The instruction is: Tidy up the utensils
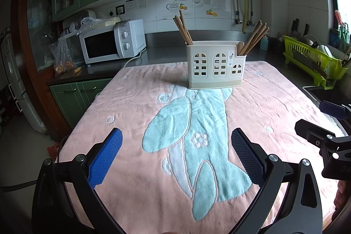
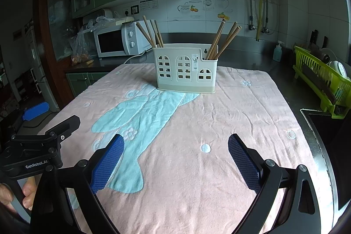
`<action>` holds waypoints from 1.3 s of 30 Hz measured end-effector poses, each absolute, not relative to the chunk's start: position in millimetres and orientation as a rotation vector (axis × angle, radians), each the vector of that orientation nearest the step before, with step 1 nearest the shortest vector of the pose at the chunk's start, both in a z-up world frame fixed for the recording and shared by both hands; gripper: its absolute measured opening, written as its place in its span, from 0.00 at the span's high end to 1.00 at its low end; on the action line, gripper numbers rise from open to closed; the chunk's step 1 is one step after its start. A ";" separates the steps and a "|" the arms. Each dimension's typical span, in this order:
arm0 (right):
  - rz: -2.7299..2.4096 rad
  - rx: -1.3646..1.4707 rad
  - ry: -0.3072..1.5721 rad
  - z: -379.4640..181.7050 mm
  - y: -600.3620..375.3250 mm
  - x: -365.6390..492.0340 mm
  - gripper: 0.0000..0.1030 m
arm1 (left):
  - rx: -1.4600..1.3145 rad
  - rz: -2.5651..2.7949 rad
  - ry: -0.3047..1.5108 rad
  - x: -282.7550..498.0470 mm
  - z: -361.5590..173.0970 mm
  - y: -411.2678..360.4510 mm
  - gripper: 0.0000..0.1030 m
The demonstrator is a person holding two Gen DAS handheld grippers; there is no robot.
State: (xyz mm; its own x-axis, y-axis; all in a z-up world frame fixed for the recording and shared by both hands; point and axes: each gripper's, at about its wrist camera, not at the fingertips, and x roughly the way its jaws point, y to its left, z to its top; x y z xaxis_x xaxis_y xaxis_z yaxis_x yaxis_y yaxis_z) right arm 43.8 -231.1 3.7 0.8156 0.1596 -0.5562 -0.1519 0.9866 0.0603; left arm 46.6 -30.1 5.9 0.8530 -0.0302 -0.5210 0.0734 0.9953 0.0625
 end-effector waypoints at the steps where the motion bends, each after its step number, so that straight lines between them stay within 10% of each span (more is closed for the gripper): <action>1: 0.168 0.014 0.594 4.2 -230.9 43.7 0.10 | 0.080 -0.054 0.548 46.9 5.8 -29.6 0.05; 39: 0.179 0.010 0.590 7.5 -226.0 42.3 0.10 | 0.079 -0.057 0.545 45.0 4.4 -26.2 0.05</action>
